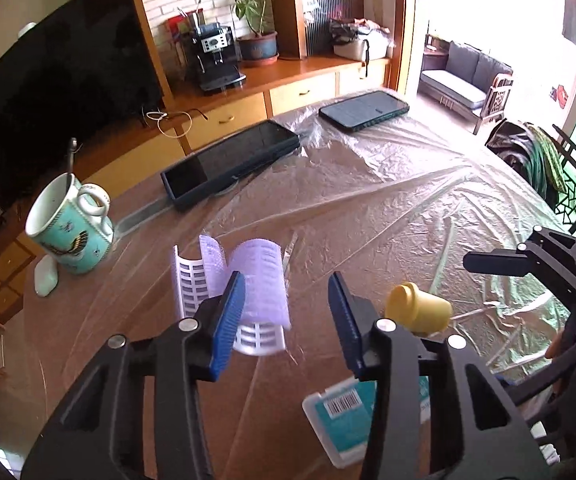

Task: Collect trash
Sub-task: 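Move left tool to purple hair roller while right tool moves to yellow cup, then grasp purple hair roller with left tool while right tool grasps yellow paper cup, then carry purple roller with left tool while right tool carries yellow cup over bin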

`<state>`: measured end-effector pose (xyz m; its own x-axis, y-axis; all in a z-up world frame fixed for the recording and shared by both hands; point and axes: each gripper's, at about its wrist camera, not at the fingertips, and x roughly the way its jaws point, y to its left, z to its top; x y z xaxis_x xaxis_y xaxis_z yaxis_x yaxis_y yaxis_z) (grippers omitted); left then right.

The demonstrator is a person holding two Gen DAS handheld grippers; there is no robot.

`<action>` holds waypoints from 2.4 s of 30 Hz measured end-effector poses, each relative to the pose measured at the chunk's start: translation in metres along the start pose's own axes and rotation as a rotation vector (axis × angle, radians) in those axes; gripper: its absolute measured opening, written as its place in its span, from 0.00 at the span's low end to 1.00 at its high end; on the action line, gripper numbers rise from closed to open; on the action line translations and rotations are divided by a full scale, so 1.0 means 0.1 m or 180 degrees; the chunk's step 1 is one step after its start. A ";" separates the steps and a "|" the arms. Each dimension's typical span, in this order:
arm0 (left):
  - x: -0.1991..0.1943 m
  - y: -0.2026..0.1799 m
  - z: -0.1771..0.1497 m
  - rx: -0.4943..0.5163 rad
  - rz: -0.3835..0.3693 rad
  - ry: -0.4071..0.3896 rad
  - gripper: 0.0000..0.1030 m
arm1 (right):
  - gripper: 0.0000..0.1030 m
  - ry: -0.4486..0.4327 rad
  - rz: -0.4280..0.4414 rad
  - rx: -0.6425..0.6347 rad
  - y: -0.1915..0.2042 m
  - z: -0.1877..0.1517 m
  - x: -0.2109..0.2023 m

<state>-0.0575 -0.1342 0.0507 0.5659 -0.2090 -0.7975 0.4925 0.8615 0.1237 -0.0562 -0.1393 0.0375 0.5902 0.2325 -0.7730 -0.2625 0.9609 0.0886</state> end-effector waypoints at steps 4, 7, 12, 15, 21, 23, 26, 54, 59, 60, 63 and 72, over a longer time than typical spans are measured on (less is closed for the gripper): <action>0.18 0.07 0.05 -0.0081 -0.0096 0.0138 0.39 | 0.77 0.0035 0.0041 0.0009 -0.02 0.04 0.08; 0.27 0.12 0.02 -0.0113 -0.0093 0.0216 0.39 | 0.77 0.0048 0.0077 0.0024 -0.05 0.06 0.10; 0.37 0.19 -0.01 -0.0256 -0.0276 0.0324 0.39 | 0.77 0.0074 0.0150 -0.0044 -0.03 0.06 0.09; 0.43 0.15 -0.01 -0.0210 -0.0232 0.0368 0.39 | 0.77 0.0092 0.0168 -0.0085 -0.02 0.05 0.09; 0.54 0.10 0.02 -0.0155 -0.0174 0.0408 0.39 | 0.72 0.0105 0.0259 -0.0060 -0.05 0.02 0.07; 0.57 0.08 0.02 -0.0127 -0.0159 0.0425 0.37 | 0.68 0.0105 0.0295 -0.0035 -0.06 0.03 0.07; 0.57 0.10 0.02 -0.0172 -0.0205 0.0405 0.37 | 0.63 0.0125 0.0409 0.0050 -0.11 0.03 0.08; 0.41 0.14 -0.04 -0.0363 -0.0322 0.0199 0.37 | 0.30 0.0124 0.0633 0.0150 -0.20 0.03 0.13; 0.23 0.14 -0.10 -0.0397 -0.0351 0.0091 0.37 | 0.30 0.0082 0.0683 0.0281 -0.27 -0.01 0.03; 0.20 0.13 -0.12 -0.0404 -0.0346 0.0077 0.37 | 0.30 0.0092 0.0692 0.0300 -0.29 -0.01 0.03; 0.11 0.11 -0.20 -0.0431 -0.0295 0.0045 0.37 | 0.30 0.0100 0.0630 0.0308 -0.30 -0.04 0.01; -0.17 0.06 -0.39 -0.0518 -0.0245 -0.0077 0.37 | 0.30 0.0042 0.0599 0.0348 -0.25 -0.06 -0.08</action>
<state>-0.0899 -0.1074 0.0414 0.5473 -0.2866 -0.7864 0.4225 0.9056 -0.0360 -0.0588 -0.1661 0.0378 0.5283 0.4081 -0.7445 -0.2824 0.9114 0.2992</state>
